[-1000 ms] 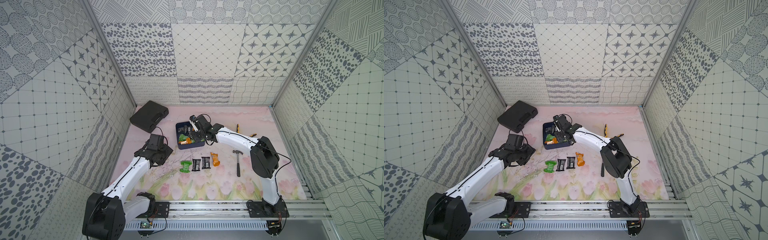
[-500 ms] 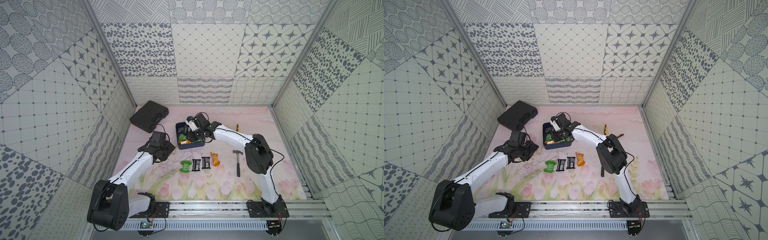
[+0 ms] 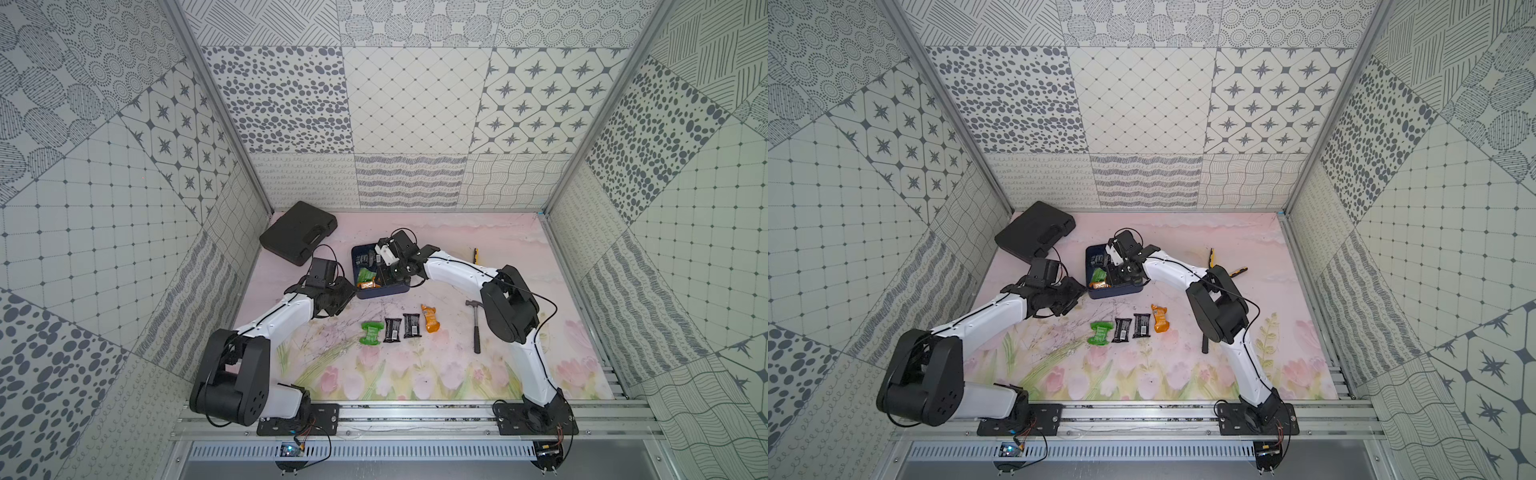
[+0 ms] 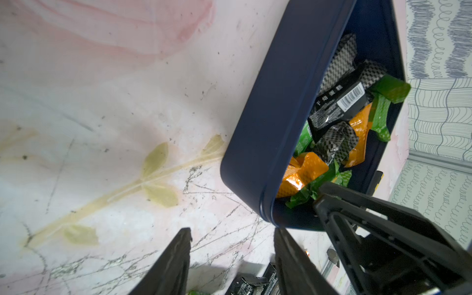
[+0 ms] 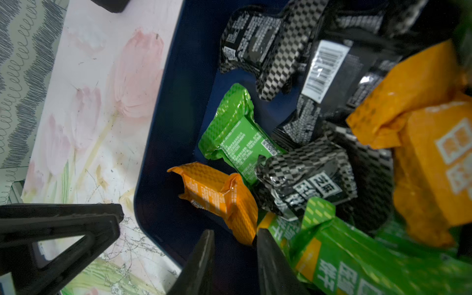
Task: Take the cookies out of the storage box
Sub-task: Pick up the cookie from the storage box.
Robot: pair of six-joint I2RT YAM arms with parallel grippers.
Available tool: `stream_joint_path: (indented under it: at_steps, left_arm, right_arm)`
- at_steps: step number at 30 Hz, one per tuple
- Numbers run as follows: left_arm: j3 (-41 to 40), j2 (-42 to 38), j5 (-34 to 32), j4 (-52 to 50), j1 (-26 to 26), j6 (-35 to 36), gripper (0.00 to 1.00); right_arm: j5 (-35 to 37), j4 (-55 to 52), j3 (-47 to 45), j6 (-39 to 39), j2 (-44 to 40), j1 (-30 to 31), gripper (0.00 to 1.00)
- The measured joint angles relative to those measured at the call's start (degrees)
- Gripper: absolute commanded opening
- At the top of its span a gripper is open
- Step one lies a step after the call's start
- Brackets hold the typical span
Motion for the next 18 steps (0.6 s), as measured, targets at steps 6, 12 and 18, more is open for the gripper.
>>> stream_joint_path:
  at_steps: [6,12,18]
  left_arm:
    - [0.0,1.2,1.3,1.4,0.0,0.6,0.52]
    - [0.1,2.2,1.9,1.7,0.0,1.0,0.50]
    - [1.0,3.1,2.6,1.8,0.0,1.5,0.47]
  right_arm:
    - [1.5,0.0,0.4,0.0,1.0,0.0,0.34]
    - [1.9,0.0,3.7,-0.4,3.3,0.0,0.31]
    - [1.2,0.3,5.5,-1.0,5.4,0.0,0.23]
